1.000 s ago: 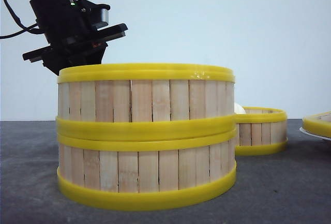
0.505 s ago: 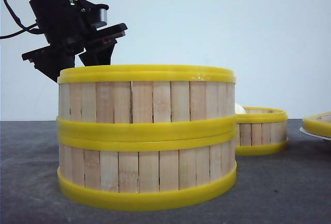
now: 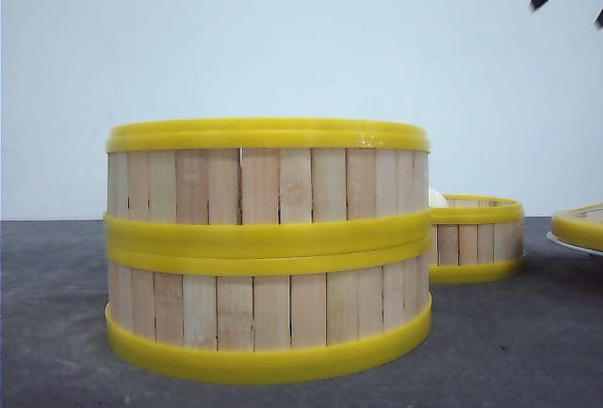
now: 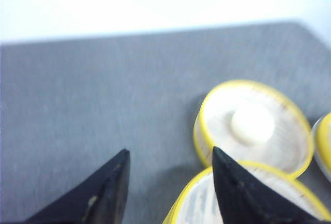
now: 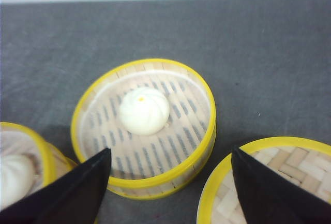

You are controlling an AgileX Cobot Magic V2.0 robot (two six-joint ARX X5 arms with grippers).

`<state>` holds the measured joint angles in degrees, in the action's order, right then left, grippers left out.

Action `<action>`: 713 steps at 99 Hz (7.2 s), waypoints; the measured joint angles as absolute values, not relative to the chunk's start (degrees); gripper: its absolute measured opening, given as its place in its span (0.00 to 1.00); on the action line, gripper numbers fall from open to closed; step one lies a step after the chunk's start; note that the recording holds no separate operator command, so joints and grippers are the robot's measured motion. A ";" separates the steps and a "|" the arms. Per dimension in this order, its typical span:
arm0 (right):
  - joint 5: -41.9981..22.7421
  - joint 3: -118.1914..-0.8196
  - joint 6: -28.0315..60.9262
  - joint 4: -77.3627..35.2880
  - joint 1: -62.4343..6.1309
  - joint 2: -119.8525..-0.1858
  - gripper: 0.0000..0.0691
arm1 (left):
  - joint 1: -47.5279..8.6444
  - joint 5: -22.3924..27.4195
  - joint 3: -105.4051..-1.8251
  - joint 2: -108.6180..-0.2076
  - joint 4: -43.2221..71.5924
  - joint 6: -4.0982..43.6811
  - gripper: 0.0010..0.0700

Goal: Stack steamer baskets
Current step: 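Raise the left gripper away from the stack, then move the right gripper down to the one-bun steamer basket rim, then grasp the one-bun basket with the right gripper and lift it over the stack, then lower the basket onto the stack, open and withdraw the right gripper, then move the right gripper to the woven bamboo lid and grasp its center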

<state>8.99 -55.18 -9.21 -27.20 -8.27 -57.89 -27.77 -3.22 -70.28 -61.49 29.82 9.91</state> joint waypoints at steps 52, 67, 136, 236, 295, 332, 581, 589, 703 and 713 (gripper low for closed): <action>6.00 -74.02 -8.95 -28.75 -8.27 -92.16 0.66 | -32.80 -1.96 -47.70 -34.15 40.32 13.34 0.42; 5.74 -77.28 -8.93 -29.34 -8.25 -99.13 0.66 | -33.85 -1.61 -47.70 -28.12 41.76 14.85 0.42; 1.65 -77.54 -10.96 -25.45 -7.27 -107.00 0.39 | -33.89 -1.58 -47.72 -18.15 49.10 16.34 0.42; 2.11 -78.72 -13.28 -28.25 -4.40 -104.57 0.04 | -33.89 -1.74 -47.72 -18.15 49.50 16.14 0.42; 13.32 -81.01 -9.54 -37.06 -8.91 -75.40 0.04 | -33.89 -2.68 -47.72 -18.15 49.50 16.14 0.42; 10.22 -81.06 -8.27 -43.99 -24.71 -72.34 0.04 | -33.89 -2.68 -47.72 -18.15 49.52 16.14 0.42; -15.42 -81.38 -5.39 -47.24 -34.76 -62.37 0.56 | -33.89 -2.68 -47.72 -18.15 50.46 16.14 0.42; -16.99 -81.38 -5.54 -49.52 -34.74 -57.71 0.56 | -33.89 -2.66 -47.72 -18.15 50.46 16.14 0.42; -12.49 -63.22 -8.01 -53.54 -13.96 -51.75 0.56 | -33.89 -2.63 -47.72 -18.15 49.12 16.14 0.42; -9.61 -60.49 -8.05 -51.44 -10.50 -54.83 0.56 | -33.89 -1.96 -47.72 -18.15 49.17 16.14 0.42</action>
